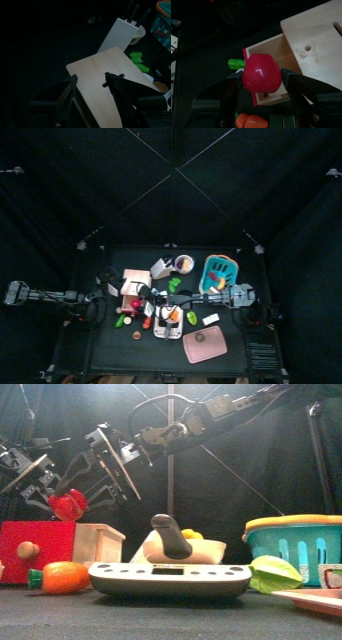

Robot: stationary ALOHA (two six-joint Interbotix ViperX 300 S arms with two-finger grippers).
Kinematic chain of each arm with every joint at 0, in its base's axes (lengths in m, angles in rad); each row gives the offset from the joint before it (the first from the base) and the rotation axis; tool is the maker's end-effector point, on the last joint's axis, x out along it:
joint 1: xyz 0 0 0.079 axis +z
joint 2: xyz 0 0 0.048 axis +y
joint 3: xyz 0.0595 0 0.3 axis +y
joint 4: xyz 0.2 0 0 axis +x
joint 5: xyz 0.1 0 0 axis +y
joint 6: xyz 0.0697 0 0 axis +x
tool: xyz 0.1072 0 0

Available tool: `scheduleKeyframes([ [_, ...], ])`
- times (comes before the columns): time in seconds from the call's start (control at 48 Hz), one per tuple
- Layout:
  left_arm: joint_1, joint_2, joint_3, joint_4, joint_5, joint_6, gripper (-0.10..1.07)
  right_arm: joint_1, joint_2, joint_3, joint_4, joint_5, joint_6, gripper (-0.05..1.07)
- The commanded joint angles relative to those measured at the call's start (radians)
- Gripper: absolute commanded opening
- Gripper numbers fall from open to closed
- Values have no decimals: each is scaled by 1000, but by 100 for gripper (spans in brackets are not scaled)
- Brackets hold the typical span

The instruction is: Place apple in drawer

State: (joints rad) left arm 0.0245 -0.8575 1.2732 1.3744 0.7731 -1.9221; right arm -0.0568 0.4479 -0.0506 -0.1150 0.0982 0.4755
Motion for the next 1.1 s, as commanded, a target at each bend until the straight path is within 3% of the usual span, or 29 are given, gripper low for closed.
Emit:
scheduleKeyframes([
  [0.0,3,2,-11,3,3,0,87,-8,-26,-29,-3,-3,2,97],
  [0.396,3,2,-11,5,3,0,87,-6,-11,-66,-6,51,-3,98],
  [1.083,5,2,-12,-2,2,-5,87,12,-55,-48,-6,152,-5,97],
])
